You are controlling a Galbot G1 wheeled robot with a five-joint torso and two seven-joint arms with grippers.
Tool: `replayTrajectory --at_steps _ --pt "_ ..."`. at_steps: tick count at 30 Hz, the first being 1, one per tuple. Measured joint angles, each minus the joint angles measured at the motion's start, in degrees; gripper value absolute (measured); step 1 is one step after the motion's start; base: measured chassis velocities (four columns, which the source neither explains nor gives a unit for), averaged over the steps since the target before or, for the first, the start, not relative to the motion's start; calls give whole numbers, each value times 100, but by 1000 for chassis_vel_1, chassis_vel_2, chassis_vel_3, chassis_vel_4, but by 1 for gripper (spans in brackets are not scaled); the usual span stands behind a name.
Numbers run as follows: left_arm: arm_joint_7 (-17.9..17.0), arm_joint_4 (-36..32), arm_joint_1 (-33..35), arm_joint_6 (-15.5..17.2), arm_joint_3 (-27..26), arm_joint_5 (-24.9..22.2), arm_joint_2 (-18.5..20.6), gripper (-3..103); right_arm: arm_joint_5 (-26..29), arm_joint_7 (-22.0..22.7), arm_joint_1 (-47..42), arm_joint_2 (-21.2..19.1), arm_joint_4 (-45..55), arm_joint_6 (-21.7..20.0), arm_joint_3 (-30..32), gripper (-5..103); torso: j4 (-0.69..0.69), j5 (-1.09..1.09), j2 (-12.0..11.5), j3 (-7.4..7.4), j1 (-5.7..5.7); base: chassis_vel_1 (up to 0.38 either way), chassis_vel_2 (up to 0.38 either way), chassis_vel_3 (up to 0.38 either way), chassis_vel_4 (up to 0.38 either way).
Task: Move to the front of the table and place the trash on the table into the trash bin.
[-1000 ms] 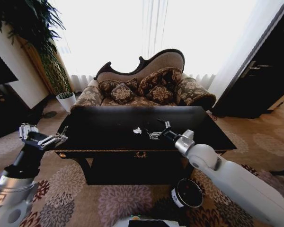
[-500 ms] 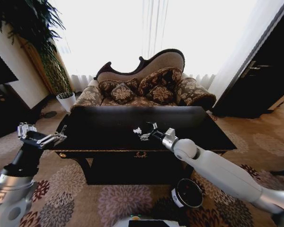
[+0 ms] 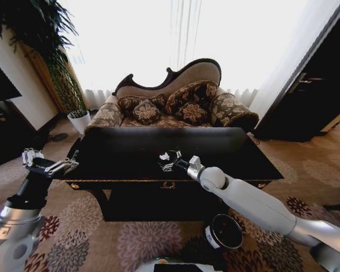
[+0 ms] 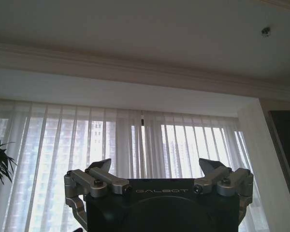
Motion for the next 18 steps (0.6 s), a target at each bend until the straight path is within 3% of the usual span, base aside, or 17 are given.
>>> replayTrajectory --at_steps 2,7,9,12,15,18 --pt "0 0 -3 -1 18 5 -5 100 1 -71 3 -12 -15 51 1 92 0 0 0 0 0 0 0 0 0" --pt "0 -25 9 -19 30 25 -9 100 -7 -186 34 -42 -62 105 17 82 -1 0 0 0 0 0 0 0 0" --pt "0 -75 18 -22 39 25 -11 100 -8 -198 81 -37 -108 110 14 65 0 1 0 0 0 0 0 0 0" --pt "0 -85 25 -22 55 28 -16 100 -8 -208 96 -37 -126 110 10 60 0 1 0 0 0 0 0 0 0" --pt "0 -71 33 -39 71 54 -23 100 -15 -217 109 -41 -154 110 10 43 0 1 0 0 0 0 0 0 0" --pt "0 -65 28 -43 72 64 -24 100 -23 -229 113 -48 -169 108 10 38 0 1 0 0 0 0 0 0 0"
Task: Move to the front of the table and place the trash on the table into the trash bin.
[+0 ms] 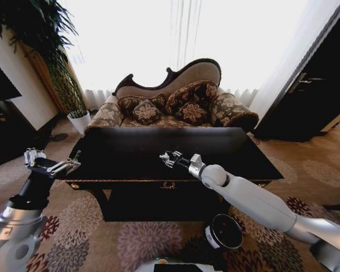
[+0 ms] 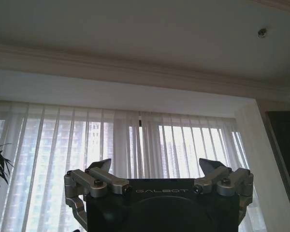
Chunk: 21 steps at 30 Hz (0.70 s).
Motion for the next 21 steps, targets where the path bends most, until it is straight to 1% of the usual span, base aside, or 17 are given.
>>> replayTrajectory --at_steps 3,5,8,9,11,12,15,16,17,19,21 --pt "0 0 1 -7 52 51 -32 100 -12 -28 -35 -11 -11 0 41 22 1 -1 1 0 0 0 0 0 0" --pt "1 -1 2 -10 64 68 -41 100 -16 -38 -64 -12 -11 1 62 22 0 -1 1 0 0 0 0 0 0" --pt "3 -6 3 -15 77 87 -45 100 -15 -89 -139 -17 14 16 128 7 0 0 1 0 0 0 0 0 0" --pt "3 -10 5 -15 77 87 -45 100 13 -125 -162 -22 26 44 156 4 0 0 1 0 0 0 0 0 0" --pt "4 -13 9 -15 77 87 -46 100 55 -161 -185 -30 44 85 184 4 1 0 0 0 0 0 0 0 0" --pt "4 -15 10 -16 77 87 -46 100 79 -178 -196 -37 54 106 200 1 1 0 0 0 0 0 0 0 0" --pt "4 -41 24 -16 61 67 -40 100 456 -408 -340 -111 183 340 454 1 0 0 1 0 0 0 0 0 0" --pt "4 -41 24 -16 61 67 -40 100 456 -408 -340 -111 183 340 454 1 0 0 1 0 0 0 0 0 0" --pt "4 -46 30 -17 53 60 -37 100 595 -469 -395 -130 238 393 544 1 1 0 1 0 0 0 0 0 0" --pt "4 -58 39 -20 39 44 -28 100 925 -600 -565 -168 378 498 797 1 1 0 1 0 0 0 0 0 0" --pt "4 -109 58 -23 30 5 -23 100 1358 -846 -982 -231 601 622 1340 1 2 -1 1 0 0 0 0 0 0"
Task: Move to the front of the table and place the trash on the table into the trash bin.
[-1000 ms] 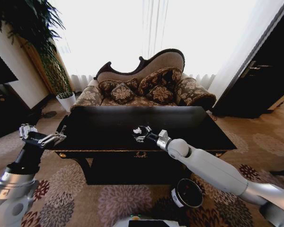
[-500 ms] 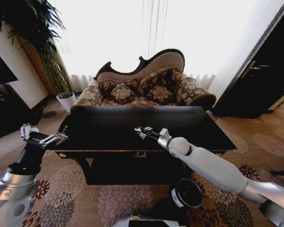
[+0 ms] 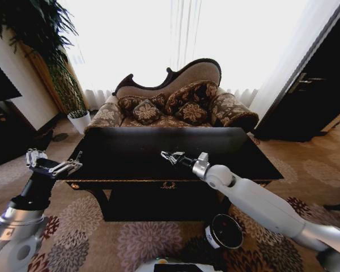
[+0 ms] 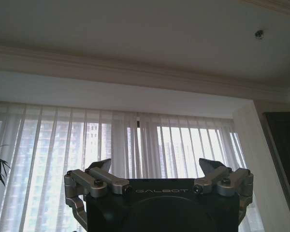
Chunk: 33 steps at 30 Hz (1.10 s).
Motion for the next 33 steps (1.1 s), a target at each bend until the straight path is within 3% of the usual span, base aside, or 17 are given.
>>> replayTrajectory --at_steps 7,12,15,17,18,23,25,29,33 --pt "-11 -176 68 0 -93 -146 59 100 576 -591 -1406 -122 304 444 1139 1 -4 5 0 0 0 0 0 0 0" --pt "-44 -221 105 19 -137 -246 65 100 763 -830 -2557 230 971 460 1906 1 -2 0 0 -1 0 0 0 0 0" --pt "-64 -221 139 39 -187 -331 68 100 462 -873 -3073 548 1167 451 2181 1 -2 0 0 -1 -1 0 0 0 0" --pt "-75 -222 197 45 -404 -549 114 100 -235 -1108 -3800 929 1240 600 2521 1 -1 0 0 -1 0 0 0 0 0" --pt "-75 -222 197 45 -404 -549 114 100 -235 -1108 -3800 929 1240 600 2521 1 -1 0 0 -1 0 0 0 0 0" --pt "-89 -222 229 47 -658 -836 163 100 -1575 -1720 -4811 1425 1101 1220 2974 1 -1 0 0 -1 -1 0 0 0 0" --pt "-94 -222 229 48 -659 -845 158 100 -1701 -1802 -4910 1485 1059 1302 3012 1 -1 -1 0 -1 -1 0 0 0 0" --pt "-113 -222 204 59 -531 -861 91 100 -2373 -2333 -5454 2128 331 1934 3260 1 -2 0 0 -1 -1 0 0 0 0" --pt "-117 -222 167 67 -432 -850 78 100 -2578 -2393 -5532 2456 -326 2216 3304 1 -2 1 -1 0 -1 0 0 0 0"
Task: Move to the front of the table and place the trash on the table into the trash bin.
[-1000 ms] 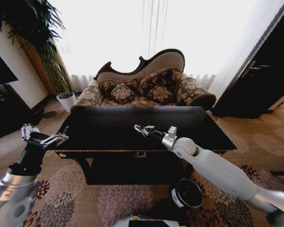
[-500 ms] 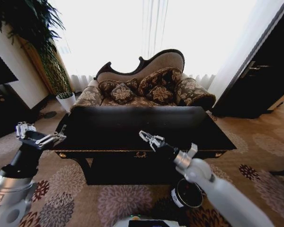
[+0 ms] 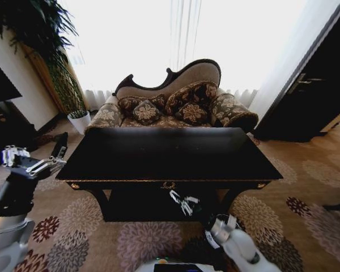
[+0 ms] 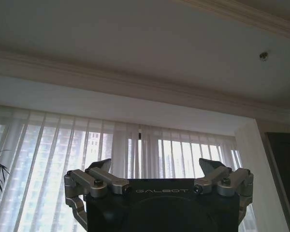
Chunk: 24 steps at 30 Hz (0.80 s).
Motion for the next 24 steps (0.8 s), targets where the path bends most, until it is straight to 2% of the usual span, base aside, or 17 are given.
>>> replayTrajectory --at_steps 7,13,14,17,18,19,22,24 --pt "-9 2 -69 14 62 1 61 100 -118 143 335 149 -1193 30 76 1 1 0 0 1 0 0 0 0 0" --pt "-8 4 -169 9 227 71 92 100 -540 857 739 200 -2086 -219 56 1 1 -1 0 1 1 0 0 0 0" --pt "-8 4 -169 9 227 71 92 100 -540 857 739 200 -2086 -219 56 1 1 -1 0 1 1 0 0 0 0" --pt "-3 5 -222 0 357 156 113 100 -882 1759 953 320 -2451 -553 -76 1 1 1 0 1 1 0 0 0 0" --pt "-3 5 -222 0 357 156 113 100 -882 1759 953 320 -2451 -553 -76 1 1 1 0 1 1 0 0 0 0" --pt "-1 6 -232 -2 384 183 128 100 -997 2166 1044 361 -2579 -731 -158 1 1 0 0 1 1 0 0 0 0" --pt "7 16 -238 -7 418 237 164 100 -1256 2699 1278 371 -2926 -925 -305 1 1 0 0 1 1 0 0 0 0" --pt "9 22 -237 -8 425 257 175 100 -1337 2816 1357 355 -3064 -948 -341 1 2 0 0 1 1 0 0 0 0"
